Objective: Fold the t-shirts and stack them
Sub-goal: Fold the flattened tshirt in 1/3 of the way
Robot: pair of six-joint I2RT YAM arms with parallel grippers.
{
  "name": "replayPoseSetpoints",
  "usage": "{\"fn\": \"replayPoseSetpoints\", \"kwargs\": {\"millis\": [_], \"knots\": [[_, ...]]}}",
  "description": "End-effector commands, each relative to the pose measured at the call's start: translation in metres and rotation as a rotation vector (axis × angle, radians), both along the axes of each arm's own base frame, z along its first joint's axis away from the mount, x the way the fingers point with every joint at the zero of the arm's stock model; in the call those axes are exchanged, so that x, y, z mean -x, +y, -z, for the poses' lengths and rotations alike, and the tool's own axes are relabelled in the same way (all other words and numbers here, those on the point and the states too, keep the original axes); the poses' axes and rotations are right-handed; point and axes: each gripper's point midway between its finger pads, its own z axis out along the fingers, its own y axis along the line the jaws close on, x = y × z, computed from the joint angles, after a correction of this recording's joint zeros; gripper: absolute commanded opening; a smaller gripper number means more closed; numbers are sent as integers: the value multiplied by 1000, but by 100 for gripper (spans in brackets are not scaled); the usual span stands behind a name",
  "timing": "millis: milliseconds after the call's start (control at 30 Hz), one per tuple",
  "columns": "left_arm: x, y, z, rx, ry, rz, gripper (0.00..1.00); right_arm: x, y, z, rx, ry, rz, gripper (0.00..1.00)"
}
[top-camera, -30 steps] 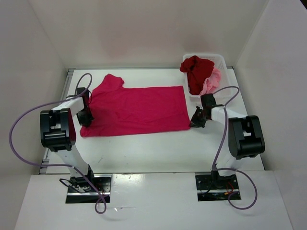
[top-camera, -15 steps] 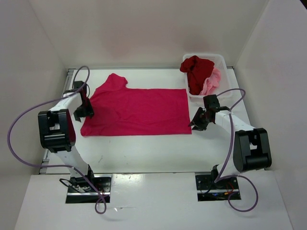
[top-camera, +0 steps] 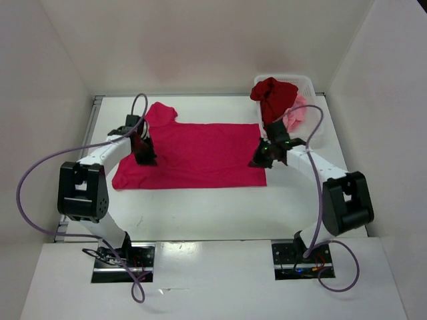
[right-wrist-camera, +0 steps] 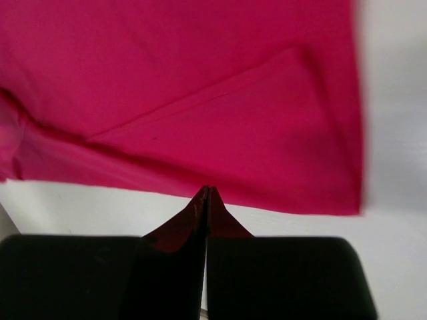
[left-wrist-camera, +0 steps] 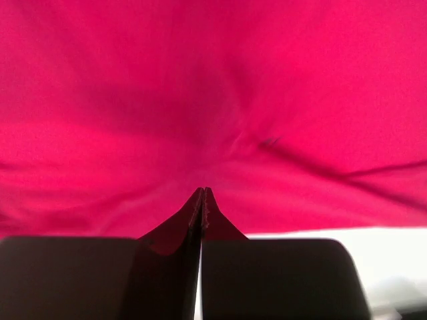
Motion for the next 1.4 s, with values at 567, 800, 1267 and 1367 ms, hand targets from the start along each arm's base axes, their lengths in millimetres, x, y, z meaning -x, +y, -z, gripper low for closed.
{"fn": "replayPoseSetpoints", "kwargs": {"millis": [567,800,1267,1367], "knots": [[74,-47,51,314,272,27,20,51,67,108,13,167,-89,0],[116,-51,46,353,338,34,27,93,37,99,68,193,-55,0],[20,1,22,22,90,-33,6,46,50,52,97,53,-92,0],[40,5,45,81,181,-33,7,36,53,45,87,16,-86,0]]}}
